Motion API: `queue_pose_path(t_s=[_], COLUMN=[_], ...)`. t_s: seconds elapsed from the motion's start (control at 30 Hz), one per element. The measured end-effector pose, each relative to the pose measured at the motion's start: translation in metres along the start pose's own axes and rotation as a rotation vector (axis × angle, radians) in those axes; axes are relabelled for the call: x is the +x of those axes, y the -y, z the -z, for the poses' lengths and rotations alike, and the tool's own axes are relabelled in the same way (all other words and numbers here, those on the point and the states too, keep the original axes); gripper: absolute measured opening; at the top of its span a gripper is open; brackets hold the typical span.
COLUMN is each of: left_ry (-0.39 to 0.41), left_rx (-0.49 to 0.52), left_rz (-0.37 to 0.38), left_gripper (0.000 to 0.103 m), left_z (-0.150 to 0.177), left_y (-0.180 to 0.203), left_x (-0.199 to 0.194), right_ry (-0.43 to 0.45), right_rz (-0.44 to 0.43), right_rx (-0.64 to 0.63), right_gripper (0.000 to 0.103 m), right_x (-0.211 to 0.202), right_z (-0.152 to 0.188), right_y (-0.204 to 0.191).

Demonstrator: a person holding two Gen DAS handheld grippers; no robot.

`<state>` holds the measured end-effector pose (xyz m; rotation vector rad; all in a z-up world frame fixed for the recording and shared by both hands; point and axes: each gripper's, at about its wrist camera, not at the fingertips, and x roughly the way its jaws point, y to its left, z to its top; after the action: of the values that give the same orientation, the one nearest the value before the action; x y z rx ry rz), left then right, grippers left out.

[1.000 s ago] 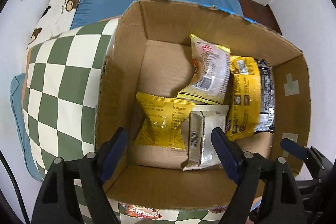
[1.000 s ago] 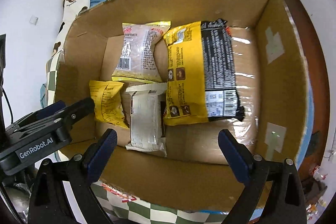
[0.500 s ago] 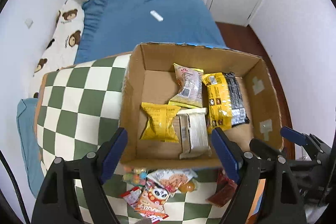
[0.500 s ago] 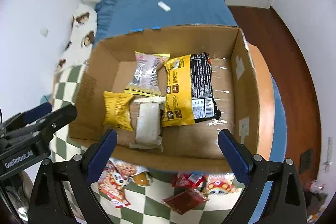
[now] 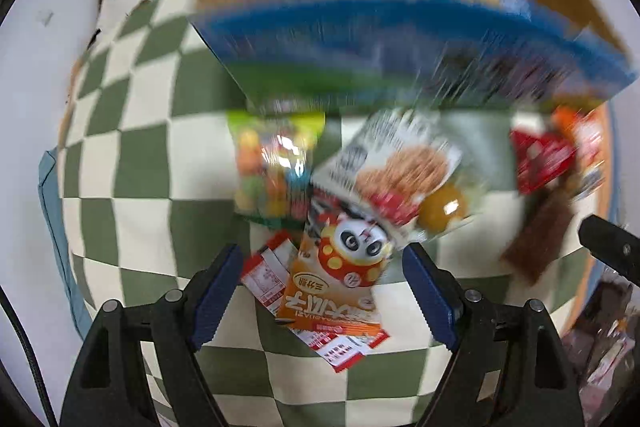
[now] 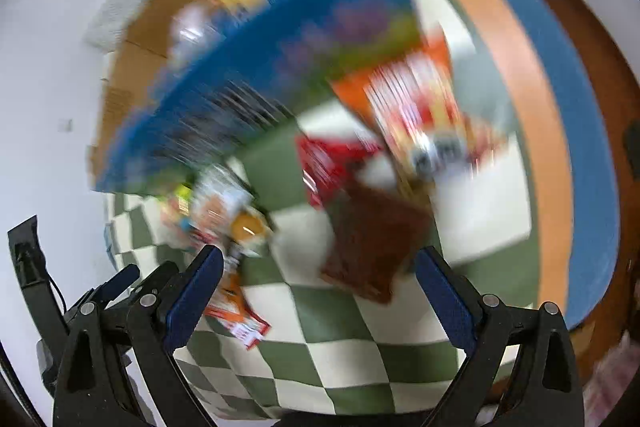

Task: Organize snacks
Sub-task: 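Grasp the panda chip bag with the left tool while the right tool grasps the brown wafer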

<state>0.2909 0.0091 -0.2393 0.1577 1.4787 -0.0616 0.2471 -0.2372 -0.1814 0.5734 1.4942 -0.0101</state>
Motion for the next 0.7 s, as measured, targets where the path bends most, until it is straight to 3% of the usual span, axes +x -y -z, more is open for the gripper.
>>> queue_pose_path(t_s=[0.2,0.33,0.47,0.7], left_ry=[-0.070,-0.048,-0.048,-0.134], left_rx=[0.072,0.116,0.074,-0.128], left_rz=[-0.029,-0.030,-0.022,0.147], left_gripper=[0.081,0.060,0.054,0.051], left_z=[-0.007,-0.007,0.007,0.047], left_y=[0.017,0.031,0.034,0.011], left_x=[0.046,0.046,0.041,0.047], right_ry=[-0.034,0.014,0.057,-0.027], right_rz=[0.057,0.094,0.171,0.255], right_rx=[0.095,0.113,-0.037,-0.368], right_gripper=[0.098,0.088,0.065,0.062], right_x=[0.045,0.058,0.060,0.066], right_z=[0.005,0.005,0.010,0.045], right_y=[0.025,0.028,0.014,-0.009])
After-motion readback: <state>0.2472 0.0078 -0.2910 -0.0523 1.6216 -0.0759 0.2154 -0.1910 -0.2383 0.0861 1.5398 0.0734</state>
